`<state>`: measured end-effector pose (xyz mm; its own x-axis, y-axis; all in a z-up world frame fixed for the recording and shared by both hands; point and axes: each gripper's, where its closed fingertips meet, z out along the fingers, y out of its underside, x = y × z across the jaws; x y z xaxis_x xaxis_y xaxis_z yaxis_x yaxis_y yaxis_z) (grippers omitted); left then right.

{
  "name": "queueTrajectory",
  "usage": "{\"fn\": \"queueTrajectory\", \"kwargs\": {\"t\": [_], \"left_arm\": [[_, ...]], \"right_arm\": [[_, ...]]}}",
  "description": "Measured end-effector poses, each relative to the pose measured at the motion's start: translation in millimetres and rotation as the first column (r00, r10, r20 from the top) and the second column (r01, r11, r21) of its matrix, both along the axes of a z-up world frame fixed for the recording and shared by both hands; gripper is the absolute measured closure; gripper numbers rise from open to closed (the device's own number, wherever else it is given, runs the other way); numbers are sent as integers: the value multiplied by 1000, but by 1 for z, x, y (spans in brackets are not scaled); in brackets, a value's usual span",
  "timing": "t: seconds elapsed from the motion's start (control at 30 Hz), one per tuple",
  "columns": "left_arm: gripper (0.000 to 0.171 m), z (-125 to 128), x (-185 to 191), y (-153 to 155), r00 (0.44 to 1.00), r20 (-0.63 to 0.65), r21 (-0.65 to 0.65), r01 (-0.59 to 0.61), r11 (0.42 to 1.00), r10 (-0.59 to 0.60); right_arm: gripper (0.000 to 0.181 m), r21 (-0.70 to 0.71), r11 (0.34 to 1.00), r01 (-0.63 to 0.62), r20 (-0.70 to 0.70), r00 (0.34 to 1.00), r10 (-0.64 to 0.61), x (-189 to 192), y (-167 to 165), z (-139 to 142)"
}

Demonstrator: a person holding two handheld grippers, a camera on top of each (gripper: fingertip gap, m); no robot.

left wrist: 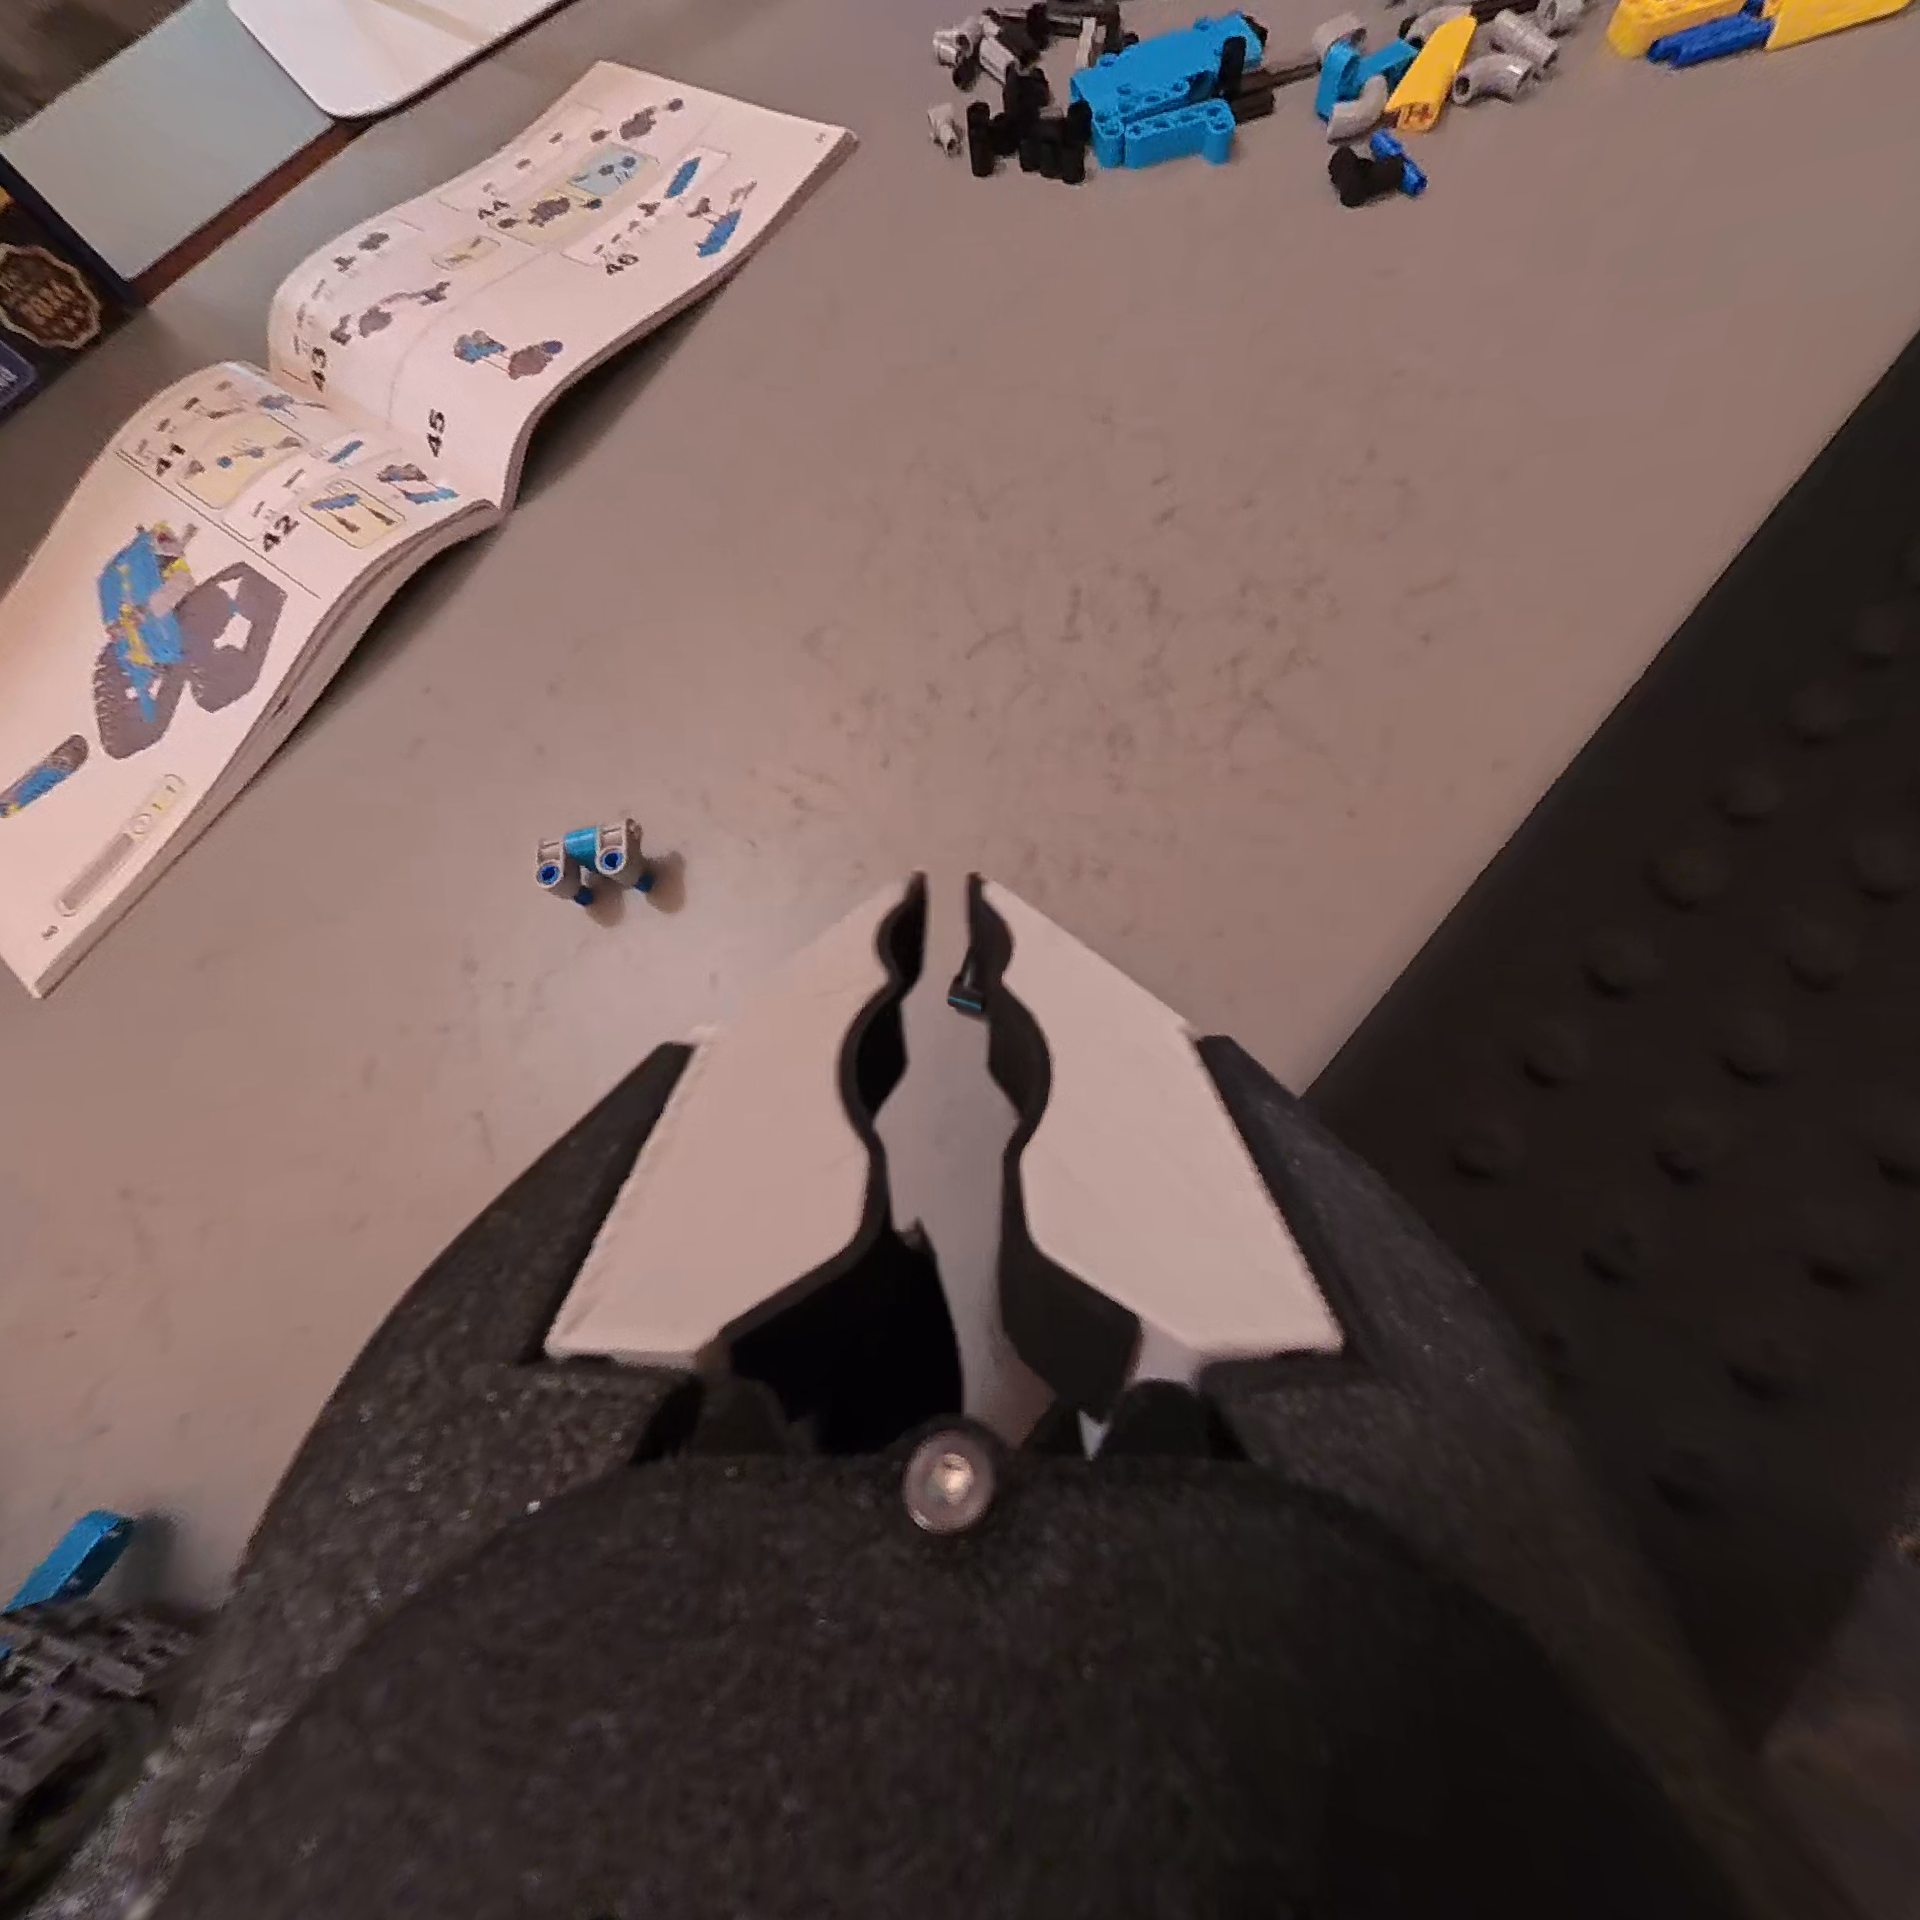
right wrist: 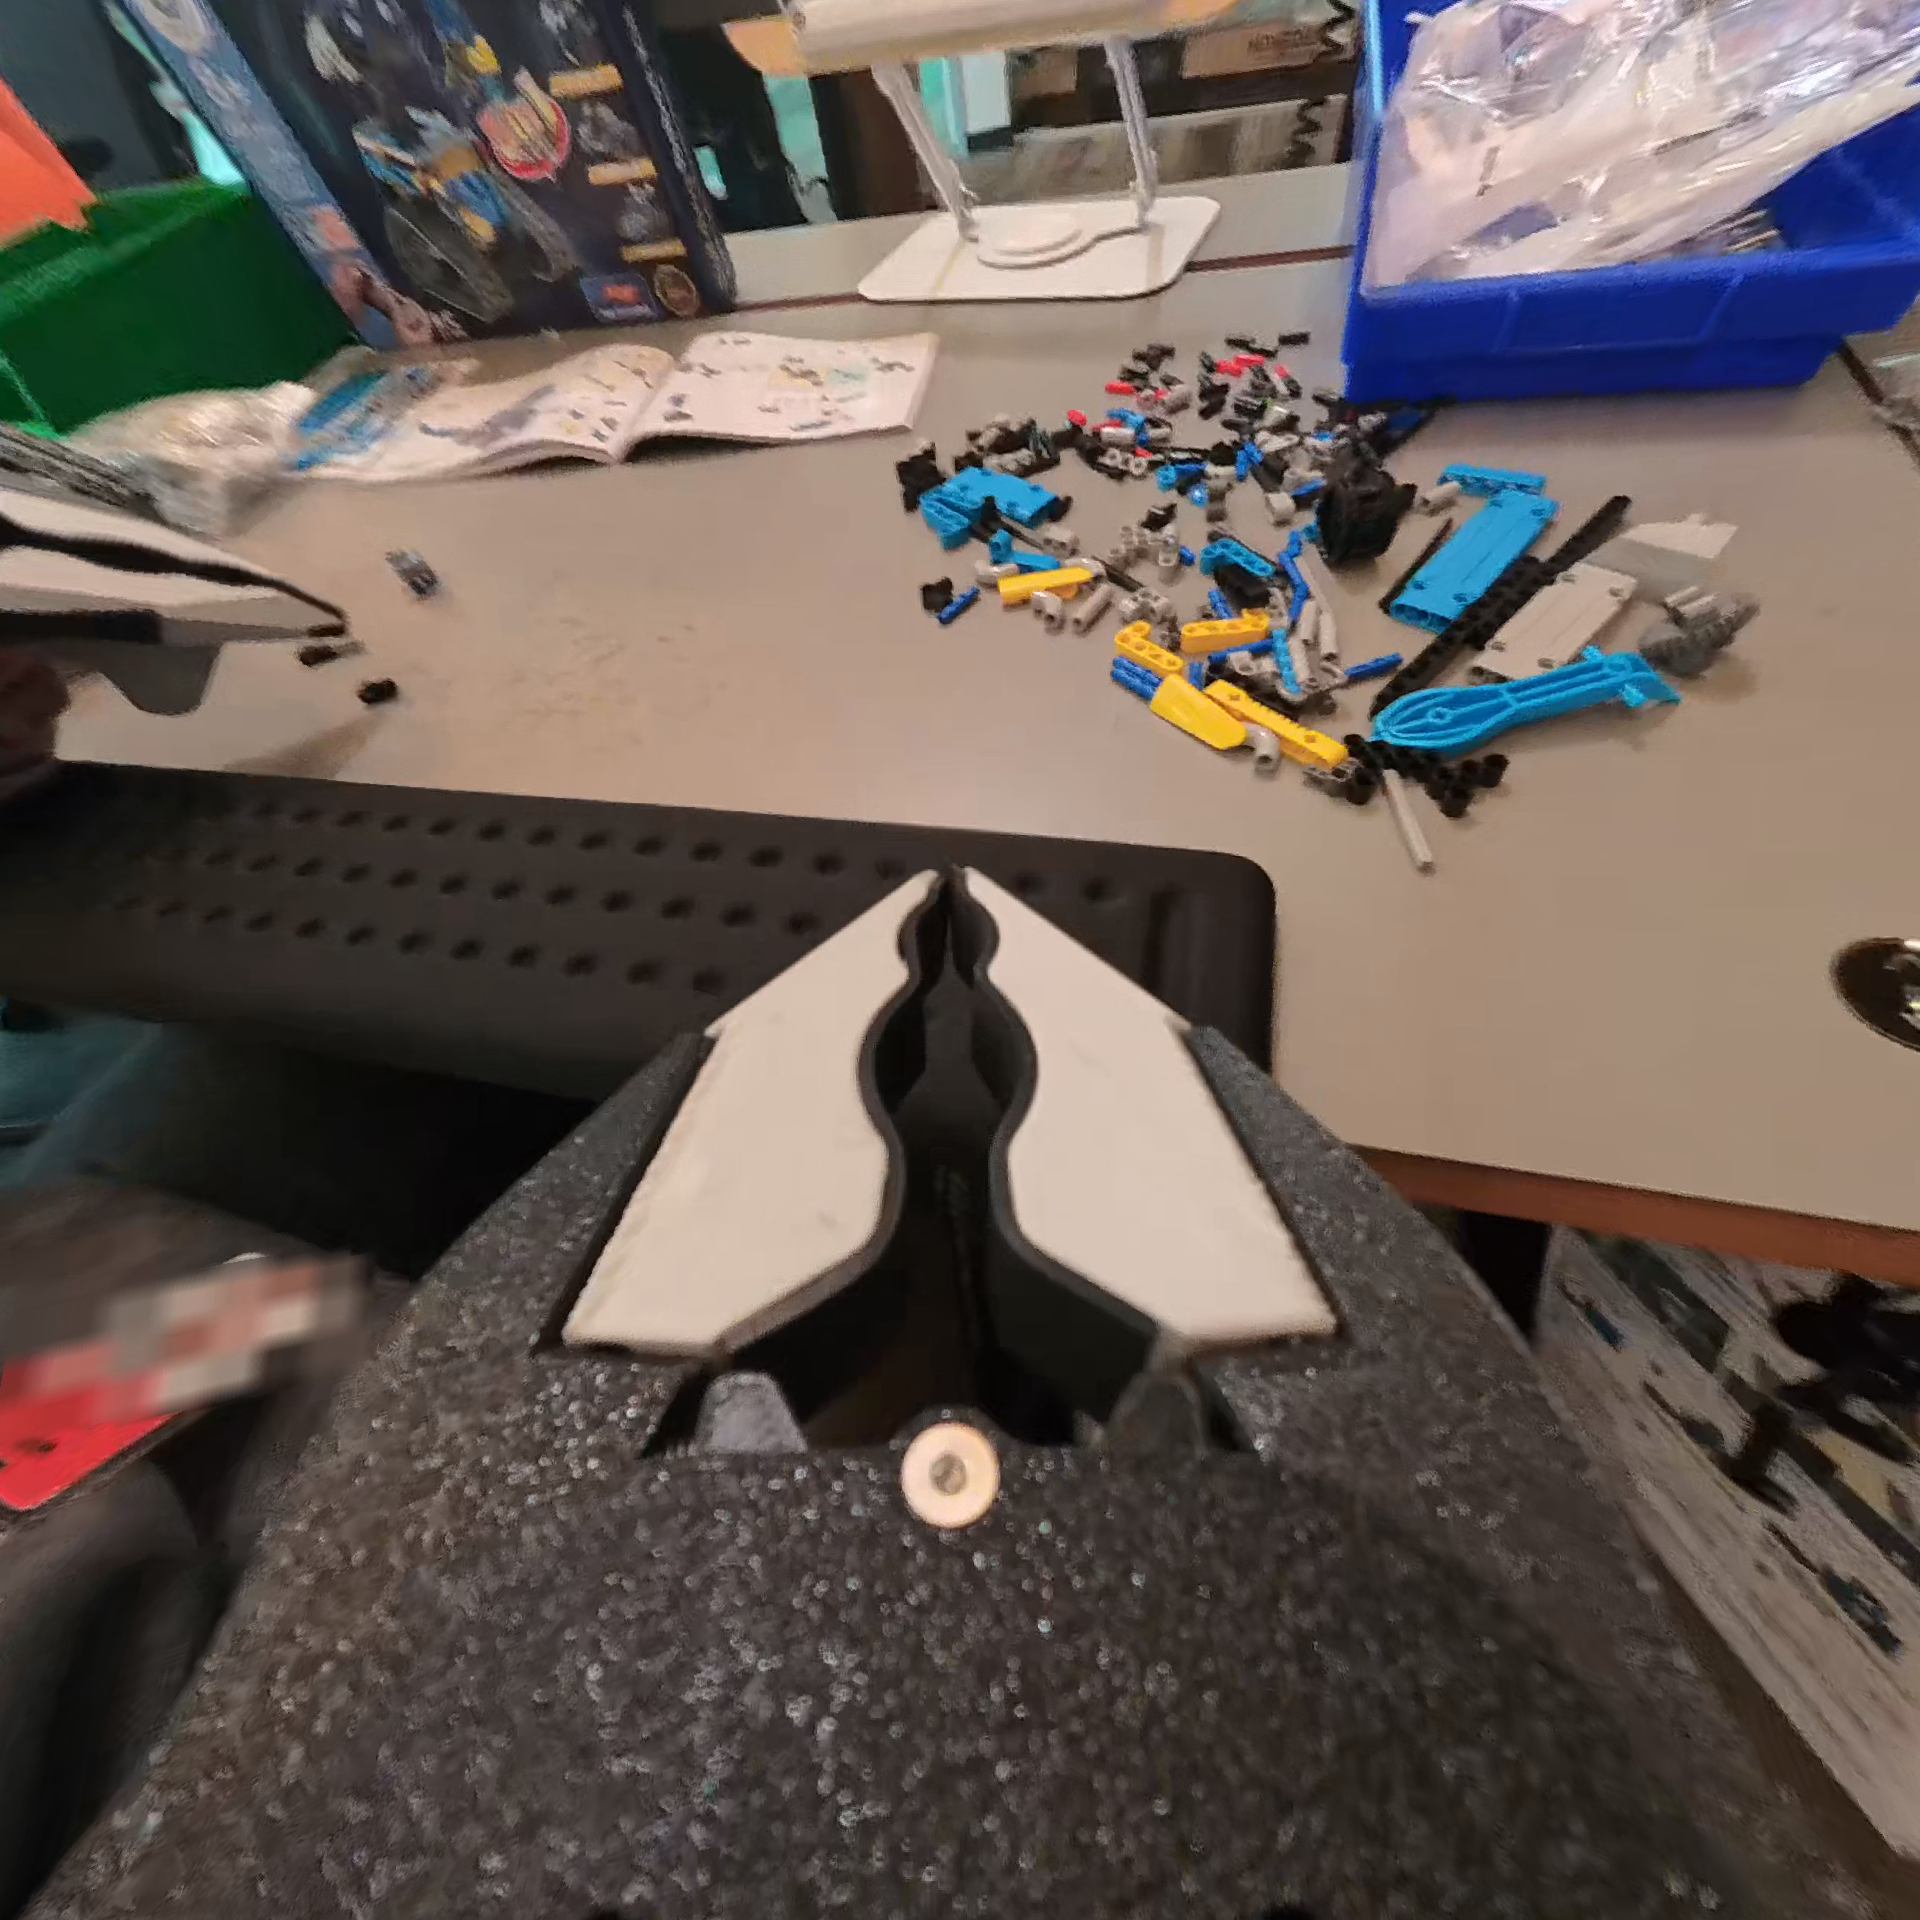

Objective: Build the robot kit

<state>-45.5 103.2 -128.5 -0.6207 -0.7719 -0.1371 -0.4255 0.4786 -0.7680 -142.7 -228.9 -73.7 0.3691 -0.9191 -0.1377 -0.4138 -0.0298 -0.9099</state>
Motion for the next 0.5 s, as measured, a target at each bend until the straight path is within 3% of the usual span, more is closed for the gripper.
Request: {"fn": "queueTrajectory", "kwargs": {"t": [0.07, 0.23, 0.5], "left_arm": [[142, -2, 0, 0, 1000, -5, 10, -4, 1000, 4], [145, 1, -1, -1, 1000, 1, -8, 2, 1000, -2], [144, 0, -3, -1, 1000, 14, 15, 7, 1000, -8]], "right_arm": [[181, -55, 997, 48, 21, 999, -47, -3, -8, -1], [166, -53, 995, 85, 48, 995, -82, -10, -16, 2], [109, -98, 993, 72, 79, 995, -65, -5, -5, -3]]}}
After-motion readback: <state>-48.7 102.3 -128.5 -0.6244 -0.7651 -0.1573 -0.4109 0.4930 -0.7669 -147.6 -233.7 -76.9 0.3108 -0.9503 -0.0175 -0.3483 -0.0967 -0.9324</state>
